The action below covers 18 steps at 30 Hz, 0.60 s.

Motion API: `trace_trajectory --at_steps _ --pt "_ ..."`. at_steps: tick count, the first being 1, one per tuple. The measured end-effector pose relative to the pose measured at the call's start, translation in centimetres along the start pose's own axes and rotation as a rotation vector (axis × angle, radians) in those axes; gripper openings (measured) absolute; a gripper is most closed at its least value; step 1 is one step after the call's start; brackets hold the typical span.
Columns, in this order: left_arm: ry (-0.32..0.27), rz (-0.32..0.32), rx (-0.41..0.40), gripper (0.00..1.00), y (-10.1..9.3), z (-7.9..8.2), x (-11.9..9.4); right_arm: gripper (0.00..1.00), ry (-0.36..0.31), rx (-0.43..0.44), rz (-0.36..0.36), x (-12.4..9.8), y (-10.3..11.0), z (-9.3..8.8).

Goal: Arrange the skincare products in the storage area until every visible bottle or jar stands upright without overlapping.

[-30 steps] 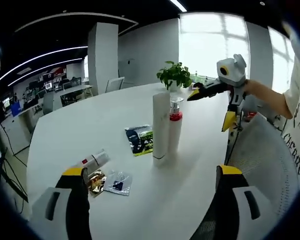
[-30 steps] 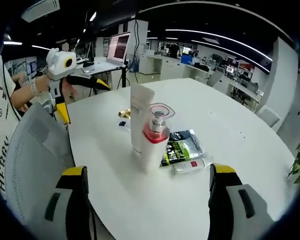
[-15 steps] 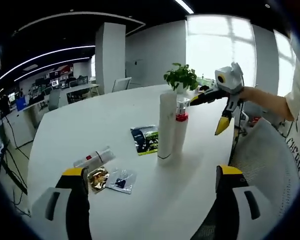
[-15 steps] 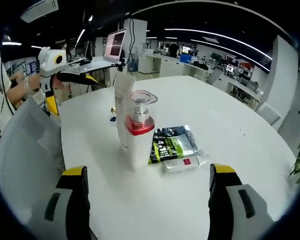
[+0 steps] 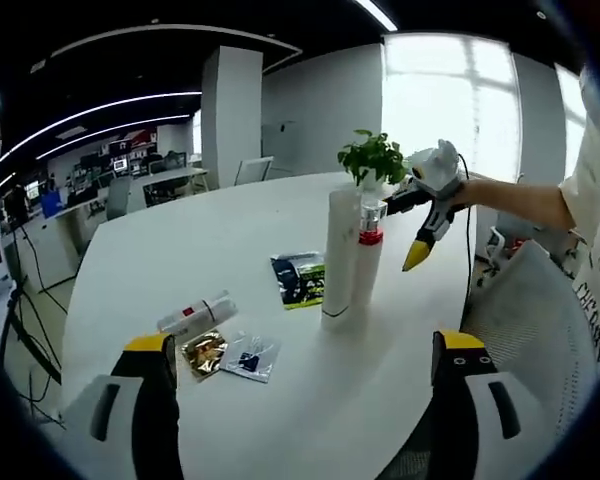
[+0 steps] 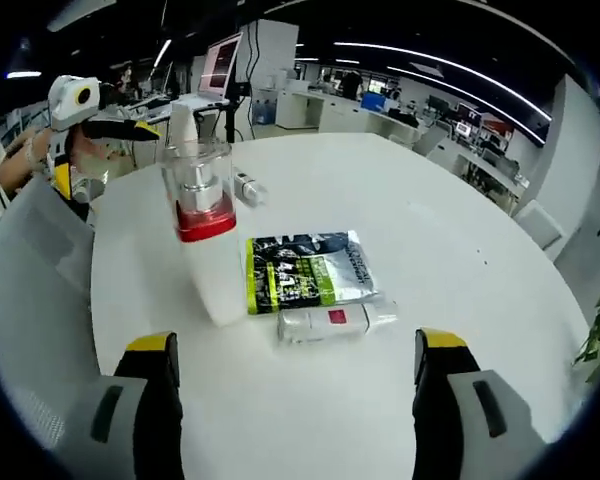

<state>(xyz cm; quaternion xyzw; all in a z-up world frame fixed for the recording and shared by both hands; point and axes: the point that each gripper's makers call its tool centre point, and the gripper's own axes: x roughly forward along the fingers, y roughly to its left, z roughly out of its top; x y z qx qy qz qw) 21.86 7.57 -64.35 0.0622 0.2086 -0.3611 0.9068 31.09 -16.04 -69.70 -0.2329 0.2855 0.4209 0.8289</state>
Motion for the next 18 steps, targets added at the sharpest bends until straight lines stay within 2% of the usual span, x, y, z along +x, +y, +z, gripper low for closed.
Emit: trace_trajectory --at_steps 3,9,13,18 --pt "0.014 0.003 0.012 0.99 -0.1 -0.2 -0.1 0.97 0.008 -0.005 0.01 0.8 -0.5 -0.3" --pt "0.003 0.023 0.005 0.99 0.2 0.0 -0.5 0.96 0.007 -0.016 0.037 2.4 -1.0 -0.7" --pt "0.006 0.039 0.004 0.99 0.5 0.0 -0.6 0.96 0.029 -0.003 0.037 3.5 -2.0 -1.3" --pt "0.02 0.031 0.006 0.99 0.2 -0.1 -0.5 0.96 0.036 0.001 0.046 4.5 -2.4 -1.4"
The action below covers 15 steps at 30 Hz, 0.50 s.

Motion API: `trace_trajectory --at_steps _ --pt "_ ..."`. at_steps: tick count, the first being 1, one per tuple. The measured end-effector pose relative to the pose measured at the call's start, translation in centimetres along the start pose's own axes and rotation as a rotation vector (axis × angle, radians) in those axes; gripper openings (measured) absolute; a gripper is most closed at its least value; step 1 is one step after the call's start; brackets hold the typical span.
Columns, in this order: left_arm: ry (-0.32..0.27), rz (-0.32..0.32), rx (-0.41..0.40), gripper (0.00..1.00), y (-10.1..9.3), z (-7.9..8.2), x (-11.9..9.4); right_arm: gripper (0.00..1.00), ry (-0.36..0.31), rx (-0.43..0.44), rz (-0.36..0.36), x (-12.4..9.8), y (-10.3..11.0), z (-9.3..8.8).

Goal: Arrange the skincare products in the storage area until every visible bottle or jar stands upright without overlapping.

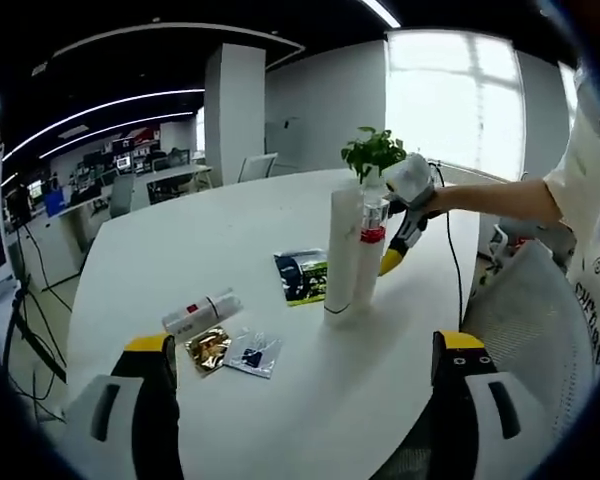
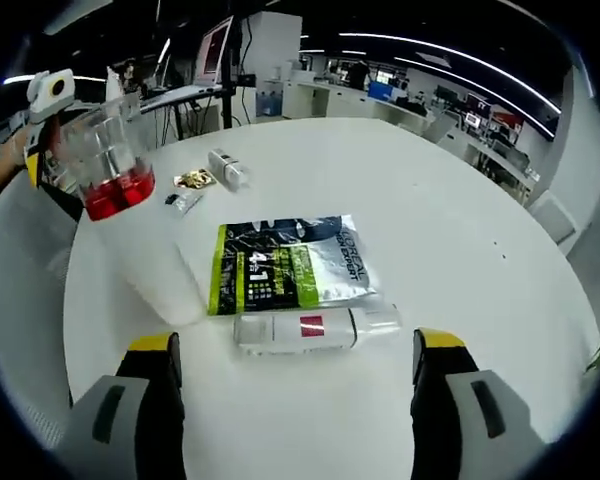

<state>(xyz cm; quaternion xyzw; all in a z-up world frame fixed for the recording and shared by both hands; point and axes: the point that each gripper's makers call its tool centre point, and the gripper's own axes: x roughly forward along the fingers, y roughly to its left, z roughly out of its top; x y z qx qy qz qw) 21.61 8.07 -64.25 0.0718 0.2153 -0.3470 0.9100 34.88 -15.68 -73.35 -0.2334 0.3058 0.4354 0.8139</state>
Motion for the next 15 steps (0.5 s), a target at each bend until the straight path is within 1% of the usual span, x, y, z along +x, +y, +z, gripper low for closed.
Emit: trace_trajectory --at_steps 4,6,8,12,15 --pt "-0.005 0.007 -0.001 0.99 0.1 0.2 -0.1 0.96 0.013 0.005 0.025 1.0 -0.3 0.1" --pt "-0.002 0.007 -0.002 0.99 0.0 0.1 0.0 0.96 0.033 0.006 0.037 1.4 -0.4 0.0" --pt "0.008 0.008 -0.004 0.99 0.0 -0.1 0.1 0.97 0.038 0.003 0.038 1.5 -0.2 0.1" --pt "0.014 0.011 -0.009 0.99 -0.1 -0.4 0.1 0.97 0.048 -0.001 0.047 2.3 -0.9 0.3" --pt "0.022 0.011 -0.01 0.99 -0.1 -0.5 0.1 0.97 0.078 0.009 0.078 2.7 -0.6 -0.2"
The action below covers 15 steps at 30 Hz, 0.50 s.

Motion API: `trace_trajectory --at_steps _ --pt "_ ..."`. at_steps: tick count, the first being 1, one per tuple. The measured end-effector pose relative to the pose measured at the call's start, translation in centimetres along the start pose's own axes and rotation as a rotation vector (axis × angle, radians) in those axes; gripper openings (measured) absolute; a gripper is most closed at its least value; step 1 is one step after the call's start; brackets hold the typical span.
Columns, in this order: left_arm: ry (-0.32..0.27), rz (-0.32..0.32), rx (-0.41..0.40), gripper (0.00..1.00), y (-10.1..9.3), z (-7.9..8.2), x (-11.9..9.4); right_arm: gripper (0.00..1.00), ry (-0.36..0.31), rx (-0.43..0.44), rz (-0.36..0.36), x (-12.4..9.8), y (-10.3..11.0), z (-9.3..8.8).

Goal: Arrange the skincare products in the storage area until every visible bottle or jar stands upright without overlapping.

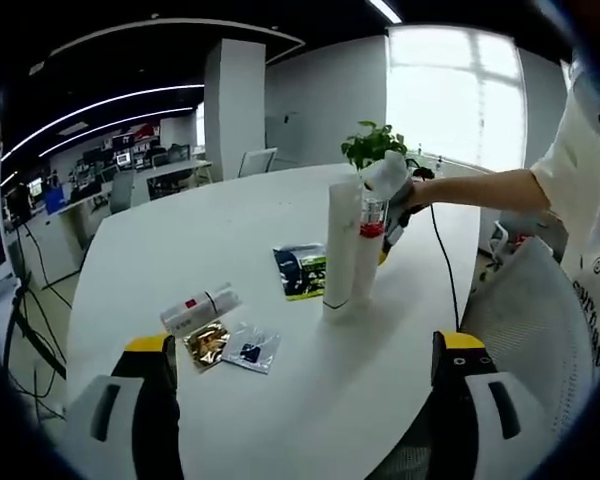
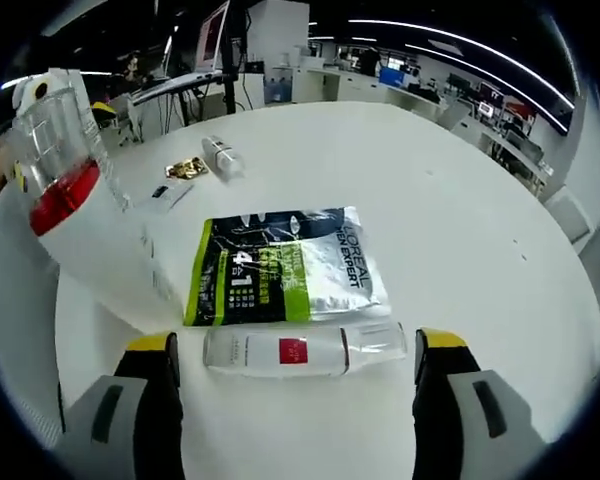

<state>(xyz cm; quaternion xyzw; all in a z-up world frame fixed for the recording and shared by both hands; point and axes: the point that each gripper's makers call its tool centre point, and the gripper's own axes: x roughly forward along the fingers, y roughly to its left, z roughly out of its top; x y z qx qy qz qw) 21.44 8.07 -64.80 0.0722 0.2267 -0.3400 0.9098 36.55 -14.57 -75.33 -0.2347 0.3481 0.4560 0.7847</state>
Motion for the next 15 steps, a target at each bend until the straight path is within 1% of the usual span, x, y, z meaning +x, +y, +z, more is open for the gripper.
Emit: trace_trajectory --at_steps 3,5,10,13,15 --pt "0.001 -0.003 -0.001 0.99 -0.09 -0.04 0.04 0.98 0.013 0.006 0.011 0.41 -0.21 -0.07" --pt "-0.002 -0.002 -0.003 0.99 -0.12 0.04 0.01 0.98 0.031 0.015 0.021 0.85 -0.74 -0.36" --pt "0.003 0.004 -0.011 0.99 0.04 -0.2 -0.1 0.96 0.045 0.008 0.021 0.84 -0.5 -0.46" --pt "0.002 0.007 -0.015 0.99 0.05 -0.26 -0.2 0.91 0.05 0.002 0.026 0.81 -0.6 -0.47" --pt "-0.006 0.003 -0.02 0.99 -0.03 -0.14 -0.25 0.91 0.054 0.0 0.022 0.83 -0.82 -0.53"
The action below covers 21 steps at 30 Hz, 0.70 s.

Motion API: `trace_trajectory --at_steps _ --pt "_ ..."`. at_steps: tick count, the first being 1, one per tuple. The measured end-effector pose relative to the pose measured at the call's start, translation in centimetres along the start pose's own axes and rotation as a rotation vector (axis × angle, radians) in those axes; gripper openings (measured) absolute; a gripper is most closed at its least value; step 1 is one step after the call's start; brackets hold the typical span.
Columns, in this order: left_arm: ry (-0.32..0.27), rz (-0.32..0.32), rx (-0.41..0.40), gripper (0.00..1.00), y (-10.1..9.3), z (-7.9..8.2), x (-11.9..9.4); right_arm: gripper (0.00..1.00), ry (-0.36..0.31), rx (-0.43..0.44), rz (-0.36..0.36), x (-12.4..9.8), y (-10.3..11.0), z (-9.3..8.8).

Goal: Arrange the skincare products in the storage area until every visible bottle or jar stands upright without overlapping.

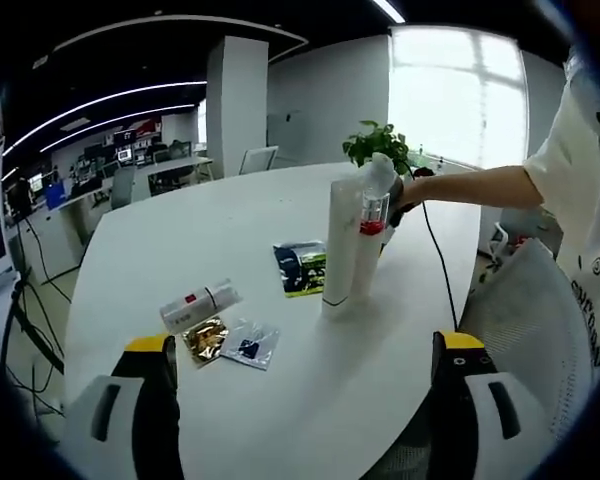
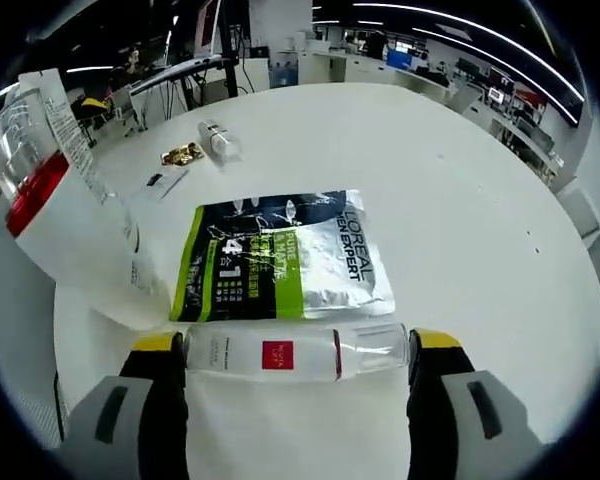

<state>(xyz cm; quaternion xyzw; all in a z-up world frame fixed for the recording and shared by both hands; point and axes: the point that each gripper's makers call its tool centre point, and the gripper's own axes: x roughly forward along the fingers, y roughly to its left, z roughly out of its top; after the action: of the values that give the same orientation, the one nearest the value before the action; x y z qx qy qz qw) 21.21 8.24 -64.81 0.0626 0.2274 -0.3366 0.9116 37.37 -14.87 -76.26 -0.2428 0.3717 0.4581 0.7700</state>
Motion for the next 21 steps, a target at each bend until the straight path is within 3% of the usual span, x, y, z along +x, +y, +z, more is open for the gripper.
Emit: trace_trajectory --at_steps 10,21 --pt "0.003 -0.018 0.023 0.99 -0.5 0.2 0.2 0.9 0.015 -0.002 0.001 -0.7 0.3 -0.8" --pt "-0.013 -0.072 0.042 0.99 -2.4 0.7 1.0 0.89 0.023 0.002 -0.014 -2.9 2.6 -2.7"
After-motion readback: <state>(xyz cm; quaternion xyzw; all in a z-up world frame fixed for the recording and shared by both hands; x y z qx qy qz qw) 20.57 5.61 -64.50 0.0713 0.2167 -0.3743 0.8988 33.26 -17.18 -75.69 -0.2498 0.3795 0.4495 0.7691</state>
